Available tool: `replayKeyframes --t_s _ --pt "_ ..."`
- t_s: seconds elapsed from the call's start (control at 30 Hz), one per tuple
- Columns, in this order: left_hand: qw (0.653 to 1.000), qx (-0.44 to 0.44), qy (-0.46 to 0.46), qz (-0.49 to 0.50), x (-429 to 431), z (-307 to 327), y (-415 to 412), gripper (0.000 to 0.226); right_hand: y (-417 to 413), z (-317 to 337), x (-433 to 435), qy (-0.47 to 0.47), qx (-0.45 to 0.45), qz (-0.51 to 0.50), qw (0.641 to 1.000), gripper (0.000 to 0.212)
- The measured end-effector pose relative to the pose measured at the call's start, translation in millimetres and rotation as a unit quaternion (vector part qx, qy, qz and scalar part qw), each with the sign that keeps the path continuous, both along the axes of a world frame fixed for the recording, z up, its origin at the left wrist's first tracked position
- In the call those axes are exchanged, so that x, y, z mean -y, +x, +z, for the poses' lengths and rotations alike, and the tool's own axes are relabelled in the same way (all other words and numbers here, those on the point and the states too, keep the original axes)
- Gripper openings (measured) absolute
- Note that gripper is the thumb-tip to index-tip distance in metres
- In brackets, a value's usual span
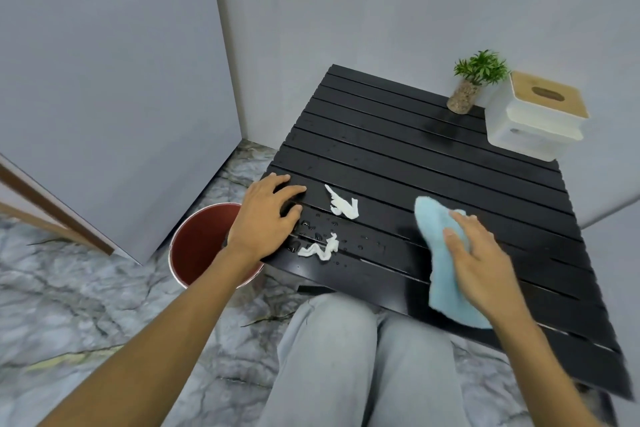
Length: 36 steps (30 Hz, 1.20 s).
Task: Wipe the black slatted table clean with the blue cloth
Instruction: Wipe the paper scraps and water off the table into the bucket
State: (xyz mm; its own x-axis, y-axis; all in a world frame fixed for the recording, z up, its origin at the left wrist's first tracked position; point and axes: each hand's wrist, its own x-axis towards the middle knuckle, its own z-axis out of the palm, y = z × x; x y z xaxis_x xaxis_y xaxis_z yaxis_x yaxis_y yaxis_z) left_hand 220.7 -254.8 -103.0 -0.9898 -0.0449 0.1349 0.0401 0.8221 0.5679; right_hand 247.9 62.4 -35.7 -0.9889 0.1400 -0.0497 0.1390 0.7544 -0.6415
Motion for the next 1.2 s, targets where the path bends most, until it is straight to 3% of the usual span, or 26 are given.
replayKeyframes --t_s 0.1,0.2,0.6,0.87,1.07,1.2 --pt "1.0 -0.001 0.016 -0.018 5.2 7.0 5.7 0.036 5.1 -32.9 -6.4 0.141 0.021 0.015 0.99 0.055" --pt "1.0 -0.015 -0.011 -0.015 18.4 5.4 18.2 0.036 3.0 -48.4 -1.3 0.207 -0.002 0.017 0.978 0.053" --pt "0.999 -0.036 -0.003 0.004 17.5 -5.5 24.5 0.035 -16.4 -60.2 47.0 0.15 -0.043 0.025 0.987 0.045" --pt "0.999 -0.042 0.006 0.001 18.4 -5.1 25.1 0.035 -25.7 -57.0 94.5 0.114 -0.054 0.097 0.987 0.043" --pt "0.999 -0.041 0.008 0.001 19.3 -5.9 25.0 0.036 -20.9 -61.9 96.4 0.199 -0.05 0.072 0.976 0.047" --pt "0.999 -0.046 0.002 0.007 18.7 -7.8 24.1 0.036 -22.8 -61.4 105.7 0.165 -0.043 0.096 0.981 0.047"
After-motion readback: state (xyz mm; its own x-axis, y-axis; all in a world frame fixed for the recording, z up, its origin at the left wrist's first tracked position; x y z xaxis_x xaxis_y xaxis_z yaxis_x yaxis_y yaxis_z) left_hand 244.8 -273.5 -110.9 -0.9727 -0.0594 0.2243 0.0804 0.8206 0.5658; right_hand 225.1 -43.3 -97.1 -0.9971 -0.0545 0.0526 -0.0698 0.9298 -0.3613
